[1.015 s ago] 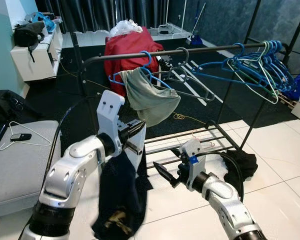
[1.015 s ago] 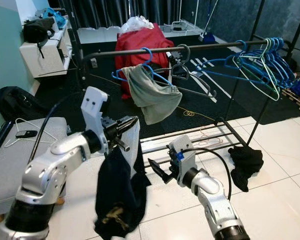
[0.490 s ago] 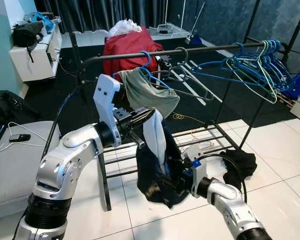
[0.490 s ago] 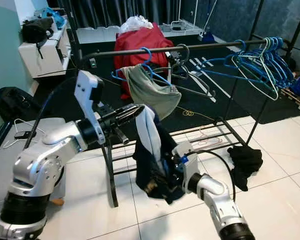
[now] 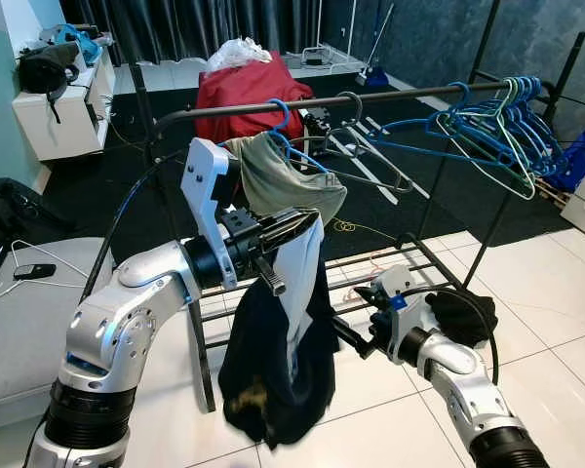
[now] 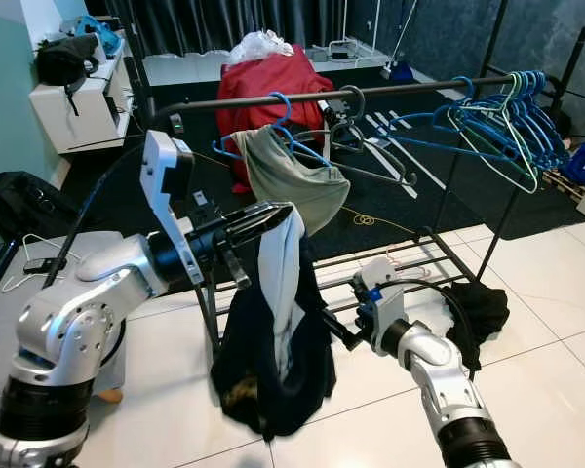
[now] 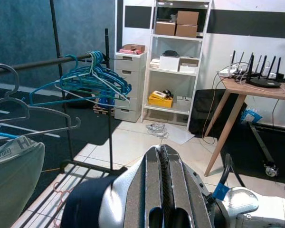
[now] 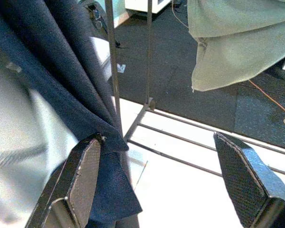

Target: Hang hanger

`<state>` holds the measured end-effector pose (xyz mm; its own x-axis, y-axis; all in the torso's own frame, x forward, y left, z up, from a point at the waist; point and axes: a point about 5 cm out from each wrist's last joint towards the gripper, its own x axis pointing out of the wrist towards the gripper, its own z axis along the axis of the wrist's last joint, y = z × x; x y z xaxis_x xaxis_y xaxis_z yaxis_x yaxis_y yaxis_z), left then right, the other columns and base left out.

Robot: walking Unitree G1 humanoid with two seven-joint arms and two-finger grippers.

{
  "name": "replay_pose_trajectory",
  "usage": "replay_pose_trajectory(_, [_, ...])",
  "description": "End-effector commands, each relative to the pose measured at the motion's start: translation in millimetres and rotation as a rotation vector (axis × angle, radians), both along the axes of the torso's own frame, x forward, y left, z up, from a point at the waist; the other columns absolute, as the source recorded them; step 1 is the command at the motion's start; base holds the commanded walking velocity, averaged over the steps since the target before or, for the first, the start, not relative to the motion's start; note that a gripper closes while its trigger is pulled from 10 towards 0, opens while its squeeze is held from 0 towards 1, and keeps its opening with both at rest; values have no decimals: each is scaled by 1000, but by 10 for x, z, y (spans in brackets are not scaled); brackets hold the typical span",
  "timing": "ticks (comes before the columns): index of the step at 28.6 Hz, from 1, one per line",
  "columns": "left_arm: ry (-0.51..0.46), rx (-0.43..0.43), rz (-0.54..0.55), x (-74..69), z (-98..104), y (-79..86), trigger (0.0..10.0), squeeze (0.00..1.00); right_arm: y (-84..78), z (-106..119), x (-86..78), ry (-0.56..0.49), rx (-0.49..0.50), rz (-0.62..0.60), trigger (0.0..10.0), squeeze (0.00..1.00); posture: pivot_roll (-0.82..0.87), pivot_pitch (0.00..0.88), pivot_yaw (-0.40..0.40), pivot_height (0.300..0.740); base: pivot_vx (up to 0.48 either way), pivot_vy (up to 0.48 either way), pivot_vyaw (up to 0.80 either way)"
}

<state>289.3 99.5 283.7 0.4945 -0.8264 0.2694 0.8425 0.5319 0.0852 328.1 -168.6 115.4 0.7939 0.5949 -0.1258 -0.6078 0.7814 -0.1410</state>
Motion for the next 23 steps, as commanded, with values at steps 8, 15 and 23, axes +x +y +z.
replay_pose_trajectory(8, [-21,45,47,39,11,44,10000,0,198,24,-103,-40,110,147,10000,0,-88,71,-2,740,0,0,0])
replay_pose_trajectory(15, [-8,68,49,46,-55,59,10000,0,236,197,-214,-156,231,137,10000,0,-92,72,4,740,0,0,0])
replay_pose_trajectory(23, [-25,26,-27,0,29,5,10000,0,134,84,-208,-122,187,113,10000,0,-93,61,11,740,0,0,0])
